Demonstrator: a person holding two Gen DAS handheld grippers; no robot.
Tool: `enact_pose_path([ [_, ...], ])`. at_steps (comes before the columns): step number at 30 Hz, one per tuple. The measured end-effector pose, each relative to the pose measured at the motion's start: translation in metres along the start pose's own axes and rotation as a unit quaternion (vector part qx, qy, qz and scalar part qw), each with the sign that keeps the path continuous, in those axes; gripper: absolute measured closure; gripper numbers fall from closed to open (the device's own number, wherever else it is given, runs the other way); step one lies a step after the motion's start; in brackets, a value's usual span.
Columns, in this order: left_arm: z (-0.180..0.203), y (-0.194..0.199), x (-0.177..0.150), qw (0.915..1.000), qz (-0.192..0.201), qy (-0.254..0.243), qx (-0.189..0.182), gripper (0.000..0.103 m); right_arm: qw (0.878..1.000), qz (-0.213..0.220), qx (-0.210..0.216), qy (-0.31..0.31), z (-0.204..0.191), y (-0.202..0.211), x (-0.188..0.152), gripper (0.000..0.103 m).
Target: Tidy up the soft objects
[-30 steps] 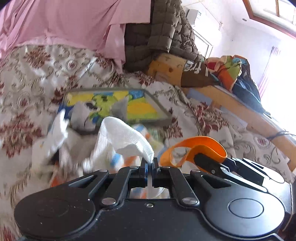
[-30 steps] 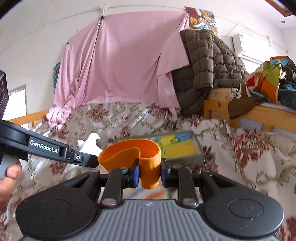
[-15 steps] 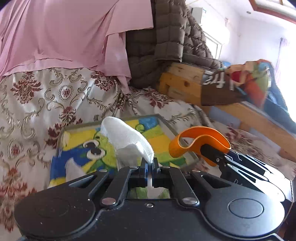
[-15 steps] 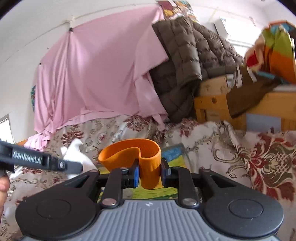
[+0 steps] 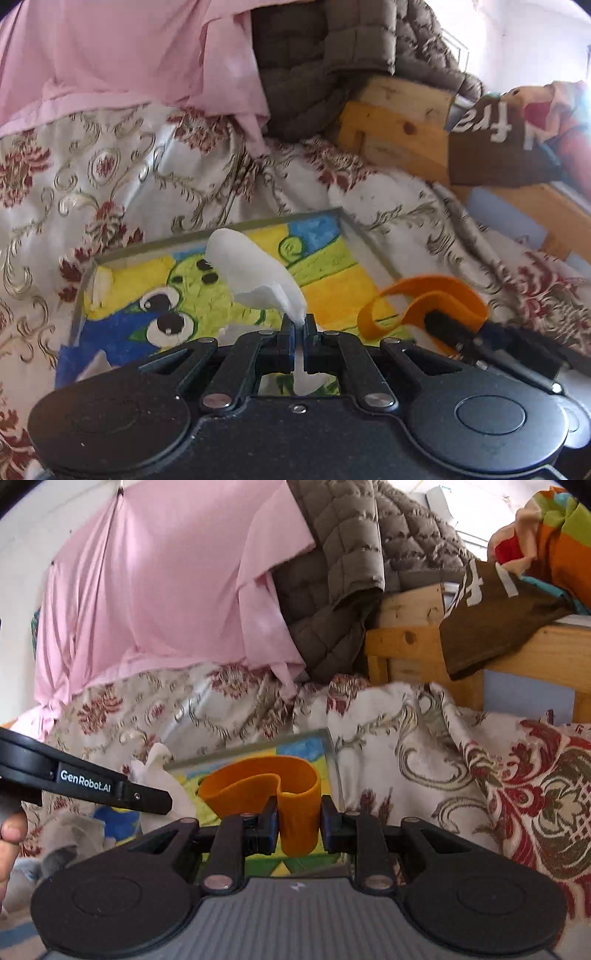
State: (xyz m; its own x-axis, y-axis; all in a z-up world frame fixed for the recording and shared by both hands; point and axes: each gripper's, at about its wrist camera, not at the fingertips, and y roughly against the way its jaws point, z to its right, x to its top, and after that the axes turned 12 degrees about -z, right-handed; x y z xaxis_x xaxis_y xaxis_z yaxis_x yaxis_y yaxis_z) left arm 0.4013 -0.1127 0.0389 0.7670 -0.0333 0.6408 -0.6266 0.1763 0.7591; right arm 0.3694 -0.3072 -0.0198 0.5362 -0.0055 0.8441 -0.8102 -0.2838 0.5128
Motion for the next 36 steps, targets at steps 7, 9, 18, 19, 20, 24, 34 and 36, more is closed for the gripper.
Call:
enact_pose_path([
  [7,-0.002,-0.019,-0.005,0.9996,-0.027,0.0,0.005,0.099,1.0,-0.022,-0.003,0.003,-0.002,-0.003,-0.001,0.077],
  [9,-0.003,-0.022,-0.006,0.9995,-0.032,0.002,0.007,0.099,1.0,-0.025,-0.003,0.001,-0.002,-0.004,-0.001,0.077],
  [18,-0.004,-0.03,-0.009,0.9988,-0.047,0.01,0.009,0.095,0.999,-0.03,-0.01,-0.006,0.001,-0.005,-0.001,0.07],
  [19,-0.003,-0.031,-0.009,0.9987,-0.049,0.008,0.011,0.094,0.999,-0.03,-0.01,-0.006,0.002,-0.005,-0.001,0.07],
  [20,-0.002,-0.031,-0.009,0.9987,-0.049,0.006,0.013,0.094,0.999,-0.032,-0.009,-0.006,0.002,-0.005,-0.001,0.07],
  [24,-0.002,-0.031,-0.011,0.9988,-0.047,0.008,0.015,0.087,0.999,-0.034,-0.009,-0.003,0.001,-0.005,-0.001,0.067],
  [34,-0.005,-0.011,-0.017,0.9989,-0.01,0.043,0.015,0.05,0.999,-0.001,-0.033,0.005,-0.001,0.033,0.01,0.034],
  [36,-0.004,0.0,-0.019,0.9989,0.007,0.045,0.014,0.042,0.999,0.012,-0.035,0.002,-0.001,0.046,0.012,0.029],
])
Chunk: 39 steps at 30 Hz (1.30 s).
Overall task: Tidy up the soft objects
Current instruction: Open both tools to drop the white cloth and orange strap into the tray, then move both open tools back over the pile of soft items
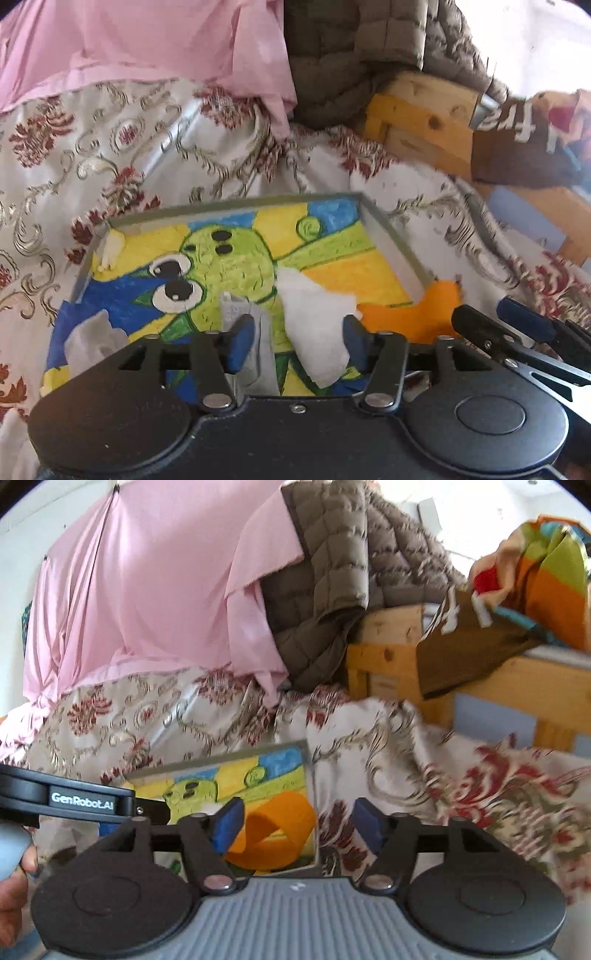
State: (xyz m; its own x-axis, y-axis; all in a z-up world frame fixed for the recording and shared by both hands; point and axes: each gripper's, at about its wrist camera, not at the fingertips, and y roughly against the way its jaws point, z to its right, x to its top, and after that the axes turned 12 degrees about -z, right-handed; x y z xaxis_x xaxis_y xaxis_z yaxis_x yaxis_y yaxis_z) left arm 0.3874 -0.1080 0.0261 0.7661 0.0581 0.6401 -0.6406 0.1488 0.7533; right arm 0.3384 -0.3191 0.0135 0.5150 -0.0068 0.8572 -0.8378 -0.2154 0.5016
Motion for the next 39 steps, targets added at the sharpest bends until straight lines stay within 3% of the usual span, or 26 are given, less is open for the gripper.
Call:
enact_pose_path([
  [2,0.001,0.012,-0.001,0.9999,0.014,0.006,-0.002,0.032,1.0,0.015,0.0,-0.004,-0.001,0.014,0.002,0.022],
  [5,0.003,0.032,-0.005,0.9993,0.035,0.012,-0.004,0.026,0.999,0.043,-0.009,-0.008,-0.004,0.036,0.001,0.012],
  [11,-0.003,0.078,-0.024,0.9964,0.084,0.009,0.004,0.006,0.996,0.082,-0.022,-0.008,-0.018,0.074,-0.007,0.0],
  [14,-0.013,0.104,-0.039,0.9942,0.105,0.024,0.009,0.001,0.995,0.1,-0.016,-0.007,-0.027,0.092,-0.011,0.0],
  [24,-0.035,0.182,-0.098,0.9883,0.149,0.014,0.028,0.001,0.991,0.129,-0.041,-0.019,-0.061,0.155,-0.053,0.0],
  [35,-0.047,0.228,-0.165,0.988,0.151,0.018,0.027,0.001,0.987,0.163,-0.015,-0.002,-0.088,0.21,-0.093,0.0],
  [39,-0.054,0.239,-0.191,0.9891,0.145,0.019,0.016,0.001,0.988,0.157,-0.007,0.009,-0.099,0.222,-0.109,0.0],
])
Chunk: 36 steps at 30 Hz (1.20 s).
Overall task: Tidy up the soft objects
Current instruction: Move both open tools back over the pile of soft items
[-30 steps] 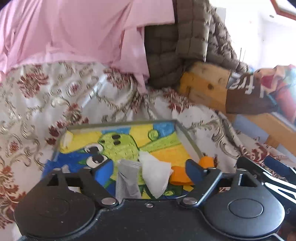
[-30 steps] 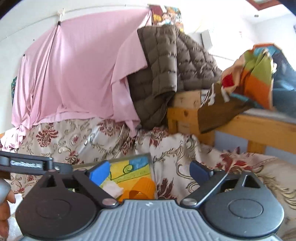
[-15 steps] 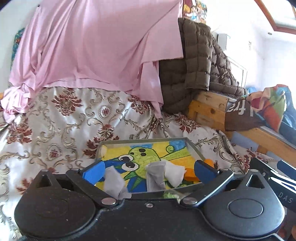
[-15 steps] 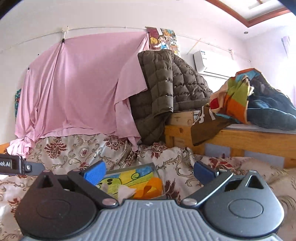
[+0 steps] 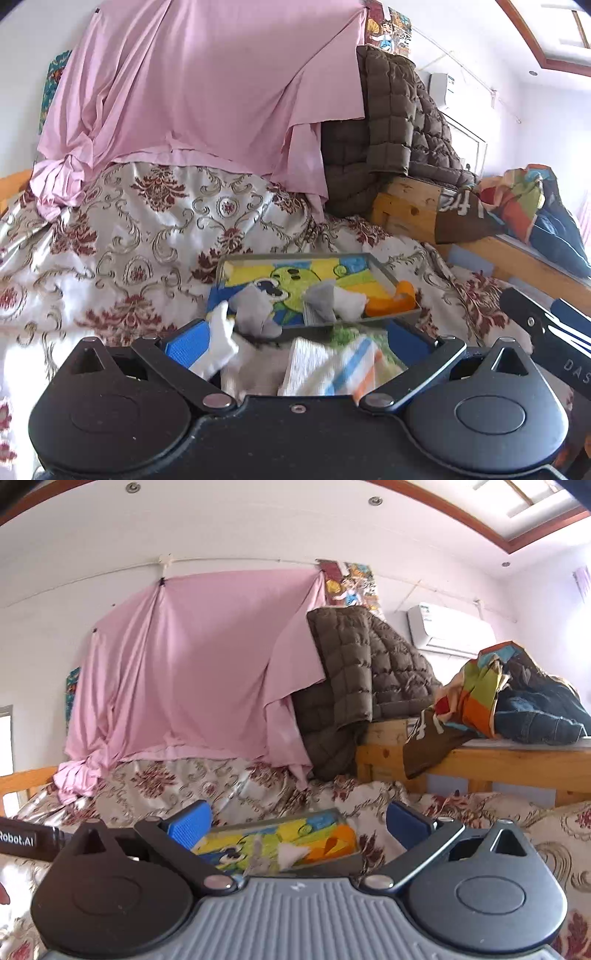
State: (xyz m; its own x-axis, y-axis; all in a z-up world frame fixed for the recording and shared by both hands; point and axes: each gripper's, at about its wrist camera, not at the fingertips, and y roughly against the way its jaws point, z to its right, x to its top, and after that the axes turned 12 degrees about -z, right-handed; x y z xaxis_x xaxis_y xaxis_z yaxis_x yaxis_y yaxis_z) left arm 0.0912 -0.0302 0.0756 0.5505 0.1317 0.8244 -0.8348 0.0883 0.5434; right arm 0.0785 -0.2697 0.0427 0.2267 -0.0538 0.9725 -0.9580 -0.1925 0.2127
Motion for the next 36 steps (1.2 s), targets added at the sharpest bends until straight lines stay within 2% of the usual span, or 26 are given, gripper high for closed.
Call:
enact_pose_path([
  [5,-0.007,0.012,-0.028,0.9997,-0.015,-0.02,0.0,0.001,0.999,-0.035,0.006,0.005,-0.009,0.01,-0.014,0.0],
  [9,-0.015,0.016,-0.05,0.9989,-0.043,-0.02,0.002,0.001,0.998,-0.069,0.012,0.008,-0.015,0.012,-0.024,0.0],
  [15,-0.018,0.017,-0.075,0.9952,-0.078,-0.058,0.008,0.001,0.992,-0.124,0.018,0.014,-0.024,0.008,-0.04,0.0],
  [21,-0.022,0.008,-0.083,0.9919,-0.11,-0.051,0.037,0.001,0.984,-0.171,0.024,0.033,-0.032,-0.003,-0.052,0.0],
  [26,-0.026,0.005,-0.081,0.9909,-0.116,-0.034,0.059,0.001,0.979,-0.199,0.023,0.032,-0.032,-0.012,-0.057,0.0],
  [32,-0.029,0.001,-0.081,0.989,-0.122,-0.022,0.08,0.001,0.976,-0.215,0.027,0.03,-0.033,-0.016,-0.06,0.0],
  [36,-0.026,0.0,-0.083,0.9874,-0.121,-0.032,0.096,0.001,0.974,-0.22,0.032,0.031,-0.033,-0.018,-0.061,0.0],
])
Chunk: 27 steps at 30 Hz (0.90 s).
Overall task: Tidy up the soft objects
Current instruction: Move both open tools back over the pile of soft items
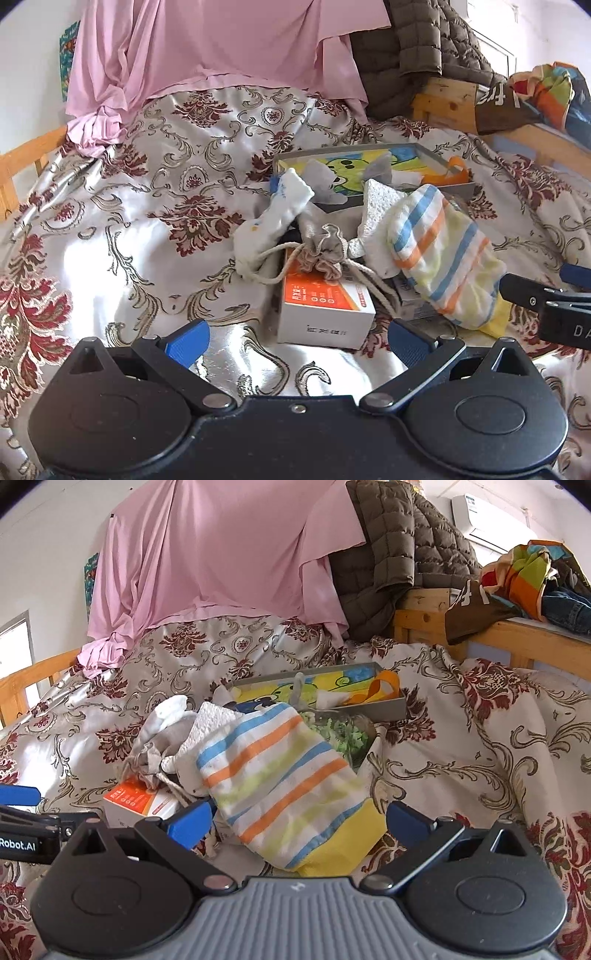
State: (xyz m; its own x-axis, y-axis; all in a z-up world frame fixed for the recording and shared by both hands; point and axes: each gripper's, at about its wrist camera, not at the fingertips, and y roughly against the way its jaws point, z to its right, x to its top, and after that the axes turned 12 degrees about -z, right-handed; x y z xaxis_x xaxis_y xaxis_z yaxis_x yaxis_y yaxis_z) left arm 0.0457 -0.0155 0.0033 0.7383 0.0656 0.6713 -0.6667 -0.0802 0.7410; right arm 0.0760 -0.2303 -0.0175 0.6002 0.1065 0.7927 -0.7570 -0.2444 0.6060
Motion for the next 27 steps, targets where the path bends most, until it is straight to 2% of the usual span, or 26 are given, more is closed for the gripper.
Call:
enact_pose_path([
  [8,0.0033,-0.0011,-0.0005,0.9999,0.003,-0.013,0.01,0.001,1.0,-0.001,-0.002,0.001,-0.0011,-0.0033,0.0021,0.0],
  [27,0.0048,-0.0072,0.0036,0.9993,0.02,-0.009,0.031,0.001,1.0,0.006,0.008,0.008,-0.0033,-0.0081,0.0072,0.0],
])
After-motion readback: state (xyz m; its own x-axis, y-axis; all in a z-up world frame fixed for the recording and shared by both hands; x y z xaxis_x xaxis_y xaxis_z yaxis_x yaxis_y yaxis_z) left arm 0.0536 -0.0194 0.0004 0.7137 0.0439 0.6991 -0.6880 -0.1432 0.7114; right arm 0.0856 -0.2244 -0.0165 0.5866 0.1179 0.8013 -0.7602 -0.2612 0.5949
